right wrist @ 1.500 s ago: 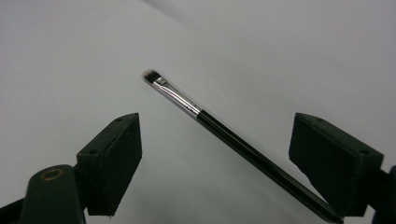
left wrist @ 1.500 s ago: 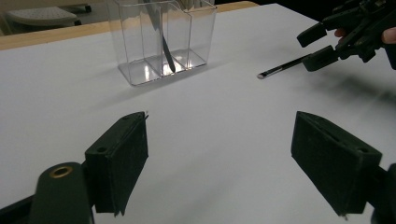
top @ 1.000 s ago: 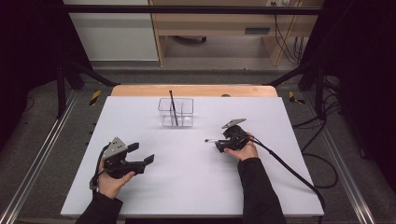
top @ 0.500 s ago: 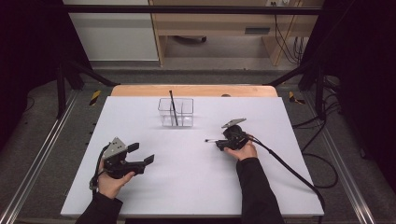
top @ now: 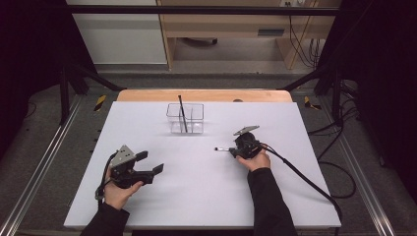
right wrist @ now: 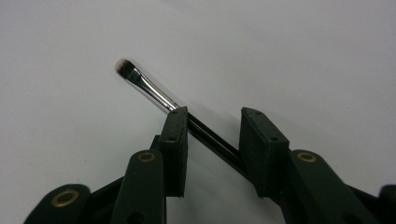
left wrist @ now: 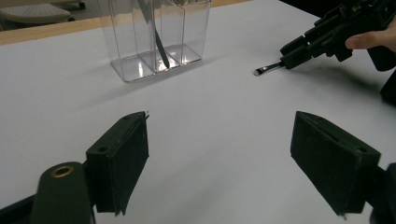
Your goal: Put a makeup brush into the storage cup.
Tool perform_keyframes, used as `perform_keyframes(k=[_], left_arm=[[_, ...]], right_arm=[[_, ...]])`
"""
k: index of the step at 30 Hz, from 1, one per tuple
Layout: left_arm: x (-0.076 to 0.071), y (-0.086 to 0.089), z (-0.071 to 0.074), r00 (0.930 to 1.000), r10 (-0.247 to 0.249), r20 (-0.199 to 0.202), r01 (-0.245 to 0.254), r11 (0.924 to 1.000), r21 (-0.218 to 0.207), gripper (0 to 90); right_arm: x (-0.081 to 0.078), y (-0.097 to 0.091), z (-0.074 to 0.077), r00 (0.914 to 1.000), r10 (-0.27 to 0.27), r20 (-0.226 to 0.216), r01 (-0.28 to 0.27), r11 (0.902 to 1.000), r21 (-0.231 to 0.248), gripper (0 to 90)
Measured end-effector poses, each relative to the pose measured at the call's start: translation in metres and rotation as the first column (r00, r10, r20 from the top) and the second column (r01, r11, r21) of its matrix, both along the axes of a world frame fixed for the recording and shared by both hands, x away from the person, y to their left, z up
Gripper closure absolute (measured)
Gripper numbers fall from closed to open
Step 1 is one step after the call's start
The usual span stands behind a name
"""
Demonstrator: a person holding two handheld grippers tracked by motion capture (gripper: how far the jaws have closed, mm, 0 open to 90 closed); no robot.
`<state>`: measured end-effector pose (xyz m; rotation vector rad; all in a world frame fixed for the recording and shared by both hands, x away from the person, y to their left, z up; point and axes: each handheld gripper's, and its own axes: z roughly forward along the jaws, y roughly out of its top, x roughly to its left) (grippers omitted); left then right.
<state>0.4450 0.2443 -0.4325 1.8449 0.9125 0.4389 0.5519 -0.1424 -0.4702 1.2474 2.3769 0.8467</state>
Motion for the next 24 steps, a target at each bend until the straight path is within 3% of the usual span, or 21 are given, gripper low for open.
perform_keyframes(k=[18, 24], left_arm=[[0.0004, -0.0008, -0.0003, 1.0, -0.003, -0.004, 0.003, 1.0, 0.003, 18.3], [0.0005, -0.0013, -0.0006, 1.0, -0.005, -0.005, 0.005, 1.0, 0.007, 18.4]], right_arm=[[-0.0014, -0.0005, 0.0024, 0.9997, -0.002, -0.025, 0.002, 1.0, -0.007, 83.4], [-0.0042, 0.0009, 0.0024, 0.9997, -0.015, -0.02, 0.015, 0.9998, -0.012, 84.2]])
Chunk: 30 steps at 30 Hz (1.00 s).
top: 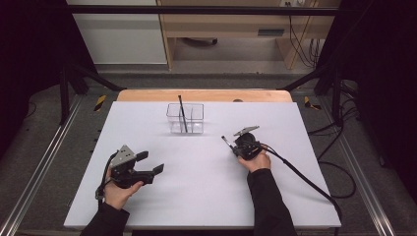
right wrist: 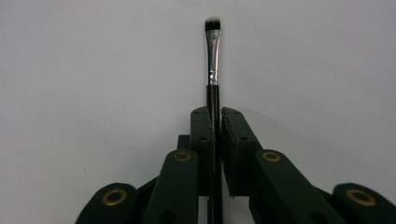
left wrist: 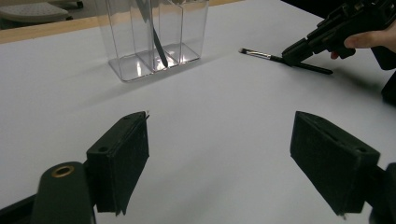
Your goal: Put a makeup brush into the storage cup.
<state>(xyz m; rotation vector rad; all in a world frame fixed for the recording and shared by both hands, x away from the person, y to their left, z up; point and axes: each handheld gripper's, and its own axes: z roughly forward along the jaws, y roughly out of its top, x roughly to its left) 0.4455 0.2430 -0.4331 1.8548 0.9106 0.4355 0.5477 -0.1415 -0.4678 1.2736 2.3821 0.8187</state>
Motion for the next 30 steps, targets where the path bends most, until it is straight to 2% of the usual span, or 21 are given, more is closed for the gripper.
perform_keyframes(k=[4, 6, 9, 13, 19, 27, 30], left_arm=[[0.0, 0.0, 0.0, 1.0, -0.001, 0.0, 0.001, 1.0, 0.0, 18.4], [0.0, 0.001, 0.001, 1.0, -0.001, 0.001, 0.001, 1.0, 0.0, 18.5], [0.0, 0.001, 0.0, 1.0, -0.001, -0.001, 0.001, 1.0, 0.0, 18.4], [0.001, 0.001, 0.0, 1.0, -0.003, -0.005, 0.003, 1.0, 0.001, 18.4], [0.001, 0.002, 0.001, 0.9999, -0.006, -0.009, 0.006, 1.0, 0.002, 18.2], [0.002, 0.001, 0.001, 0.9998, -0.011, -0.015, 0.011, 0.9999, 0.006, 18.2], [0.002, 0.002, 0.0, 0.9998, -0.011, -0.017, 0.011, 0.9999, 0.008, 18.2]], right_arm=[[0.0, 0.0, 0.0, 0.9999, -0.007, -0.011, 0.007, 0.9999, 0.008, 83.4], [0.0, -0.001, 0.001, 0.9998, -0.004, -0.019, 0.005, 0.9999, 0.016, 76.9], [0.001, -0.002, 0.003, 0.9995, 0.015, -0.027, -0.015, 0.9997, 0.017, 73.2], [0.003, -0.003, 0.011, 0.9987, 0.031, -0.04, -0.032, 0.9993, -0.019, 68.1], [0.009, 0.001, 0.023, 0.9934, 0.059, -0.098, -0.066, 0.9958, -0.064, 66.2], [0.014, 0.006, 0.019, 0.9787, 0.069, -0.193, -0.099, 0.984, -0.148, 69.8], [0.014, 0.006, 0.018, 0.9737, 0.069, -0.217, -0.104, 0.9823, -0.155, 72.3]])
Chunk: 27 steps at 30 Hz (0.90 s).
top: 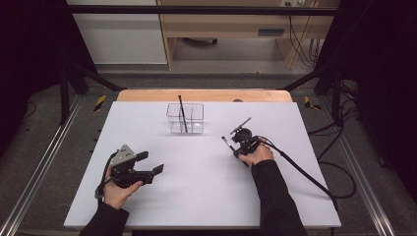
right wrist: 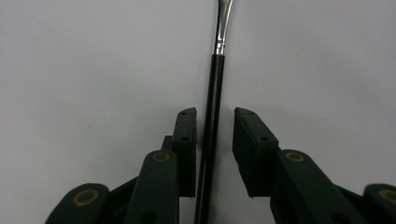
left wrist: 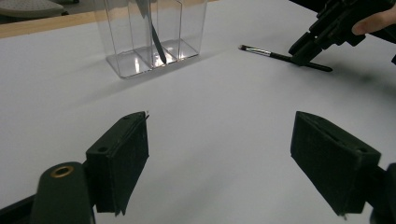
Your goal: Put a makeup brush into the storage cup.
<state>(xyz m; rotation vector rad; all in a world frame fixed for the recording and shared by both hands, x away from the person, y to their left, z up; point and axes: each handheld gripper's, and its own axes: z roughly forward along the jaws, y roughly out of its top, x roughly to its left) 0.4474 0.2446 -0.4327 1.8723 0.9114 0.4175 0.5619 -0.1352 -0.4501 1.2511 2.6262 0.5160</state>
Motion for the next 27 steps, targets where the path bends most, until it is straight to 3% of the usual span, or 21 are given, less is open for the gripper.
perform_keyframes(k=[10, 21, 27], left_arm=[[-0.0001, -0.0007, -0.0002, 1.0, -0.001, -0.004, 0.001, 1.0, 0.002, 18.3], [0.0003, -0.001, -0.0006, 1.0, 0.0, -0.006, 0.0, 1.0, 0.001, 18.3], [0.0003, -0.0006, -0.0003, 1.0, 0.002, -0.005, -0.002, 1.0, -0.001, 18.3]], right_arm=[[0.0012, 0.0008, 0.0005, 0.9991, -0.006, -0.042, 0.005, 0.9998, -0.019, 82.4], [0.0007, 0.002, 0.001, 0.9988, -0.019, -0.046, 0.018, 0.9996, -0.02, 84.4], [-0.0017, -0.0007, 0.008, 0.9995, -0.017, -0.027, 0.018, 0.9996, 0.024, 84.4]])
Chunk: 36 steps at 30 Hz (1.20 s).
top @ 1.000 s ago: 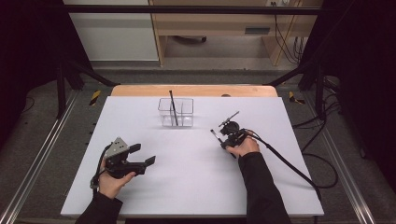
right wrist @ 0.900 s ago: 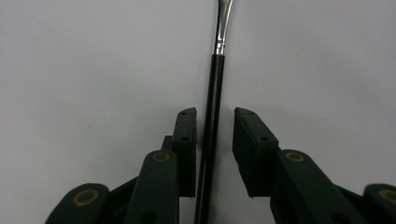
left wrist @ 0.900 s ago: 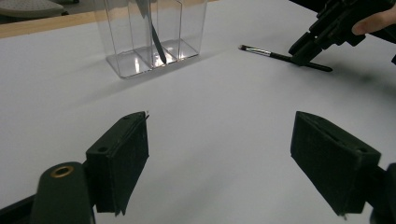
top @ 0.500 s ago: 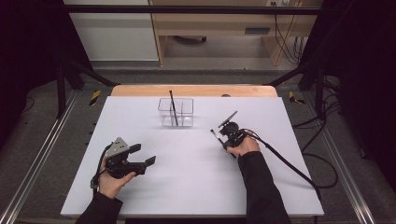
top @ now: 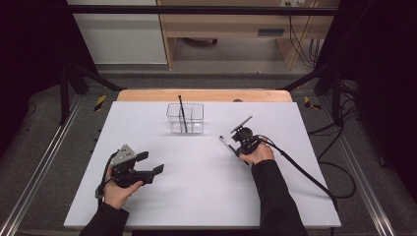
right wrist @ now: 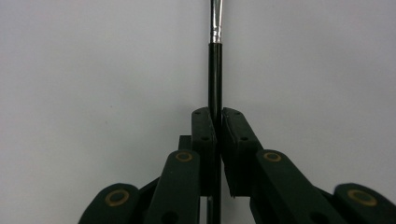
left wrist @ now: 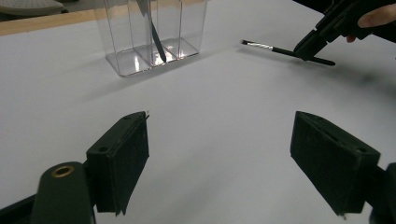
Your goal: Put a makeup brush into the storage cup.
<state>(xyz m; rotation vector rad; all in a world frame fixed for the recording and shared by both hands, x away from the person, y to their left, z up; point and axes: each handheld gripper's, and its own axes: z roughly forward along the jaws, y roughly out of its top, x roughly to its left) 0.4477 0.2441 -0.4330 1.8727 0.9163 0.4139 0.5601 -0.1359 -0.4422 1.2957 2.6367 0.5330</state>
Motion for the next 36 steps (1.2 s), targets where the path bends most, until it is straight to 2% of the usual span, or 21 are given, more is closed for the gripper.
perform_keyframes(k=[14, 21, 28, 30, 36], left_arm=[[-0.001, 0.0, 0.001, 1.0, 0.006, 0.004, -0.006, 1.0, -0.006, 18.4], [-0.001, 0.0, 0.001, 1.0, 0.007, 0.004, -0.007, 0.9999, -0.009, 18.5], [-0.002, -0.001, 0.001, 1.0, 0.007, 0.006, -0.007, 0.9999, -0.016, 18.7], [-0.002, -0.001, 0.001, 1.0, 0.006, 0.006, -0.005, 0.9999, -0.016, 18.7], [-0.002, -0.002, 0.002, 0.9999, 0.006, 0.009, -0.006, 0.9998, -0.019, 18.7]], right_arm=[[-0.025, -0.008, 0.026, 0.9966, 0.021, 0.079, -0.028, 0.9957, 0.089, 84.5], [-0.042, -0.011, 0.036, 0.9899, 0.046, 0.134, -0.064, 0.9885, 0.137, 84.5], [-0.063, -0.01, 0.04, 0.9771, 0.073, 0.2, -0.113, 0.9736, 0.198, 84.5], [-0.069, -0.01, 0.042, 0.974, 0.074, 0.214, -0.123, 0.967, 0.223, 84.5], [-0.082, -0.01, 0.04, 0.9665, 0.073, 0.246, -0.138, 0.9562, 0.258, 84.5]])
